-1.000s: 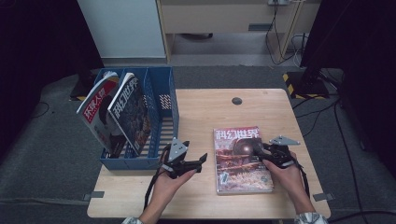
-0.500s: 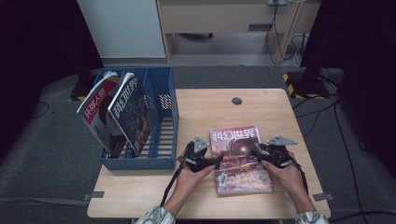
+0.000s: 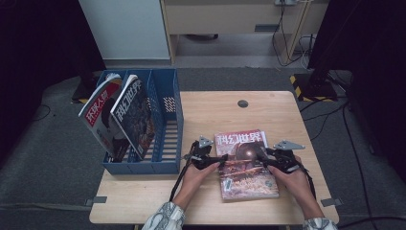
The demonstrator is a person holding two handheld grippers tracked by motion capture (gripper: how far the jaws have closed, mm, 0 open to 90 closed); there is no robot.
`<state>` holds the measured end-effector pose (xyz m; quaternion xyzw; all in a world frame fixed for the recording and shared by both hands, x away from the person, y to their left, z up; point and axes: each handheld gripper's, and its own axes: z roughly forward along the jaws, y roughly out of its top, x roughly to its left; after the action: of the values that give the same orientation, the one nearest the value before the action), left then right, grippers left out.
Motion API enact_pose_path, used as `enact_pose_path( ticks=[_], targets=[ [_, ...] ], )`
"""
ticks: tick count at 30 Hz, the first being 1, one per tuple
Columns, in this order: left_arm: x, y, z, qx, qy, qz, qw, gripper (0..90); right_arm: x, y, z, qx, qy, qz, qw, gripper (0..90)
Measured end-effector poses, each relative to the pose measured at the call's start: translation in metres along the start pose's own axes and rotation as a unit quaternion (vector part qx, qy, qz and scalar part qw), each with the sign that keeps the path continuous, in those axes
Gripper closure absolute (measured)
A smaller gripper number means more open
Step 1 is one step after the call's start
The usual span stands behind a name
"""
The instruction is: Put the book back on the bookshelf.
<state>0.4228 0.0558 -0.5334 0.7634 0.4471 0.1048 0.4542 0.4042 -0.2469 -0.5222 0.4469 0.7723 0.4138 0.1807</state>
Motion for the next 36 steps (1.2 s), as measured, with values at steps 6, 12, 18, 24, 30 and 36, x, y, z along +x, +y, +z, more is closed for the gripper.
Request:
enact_pose_path(
  ticks=[6, 12, 18, 24, 30, 36],
  targets=[
    [-0.003, 0.002, 0.007, 0.011, -0.003, 0.007, 0.9999, 14.1, 0.002, 0.0, 0.0, 0.002, 0.0, 0.005, 1.0, 44.9],
    [-0.002, 0.003, 0.013, 0.023, -0.017, -0.015, 0.9995, 11.7, 0.002, 0.0, 0.0, 0.003, 0.005, 0.001, 1.0, 43.2],
    [-0.005, 0.004, 0.015, 0.027, -0.024, -0.008, 0.9993, 11.4, 0.004, 0.0, 0.0, 0.004, 0.008, 0.005, 1.0, 43.1],
    [-0.001, 0.004, 0.015, 0.02, -0.033, -0.026, 0.9989, 11.6, 0.005, 0.0, 0.0, 0.007, 0.012, 0.002, 0.9999, 44.6],
    [0.001, 0.007, 0.012, 0.018, -0.023, -0.033, 0.999, 20.4, 0.005, 0.0, -0.001, 0.007, 0.014, 0.001, 0.9999, 46.9],
    [0.002, 0.014, 0.001, -0.019, -0.057, -0.053, 0.9968, 34.3, 0.003, 0.0, -0.001, 0.006, 0.015, 0.007, 0.9998, 52.1]
  ],
)
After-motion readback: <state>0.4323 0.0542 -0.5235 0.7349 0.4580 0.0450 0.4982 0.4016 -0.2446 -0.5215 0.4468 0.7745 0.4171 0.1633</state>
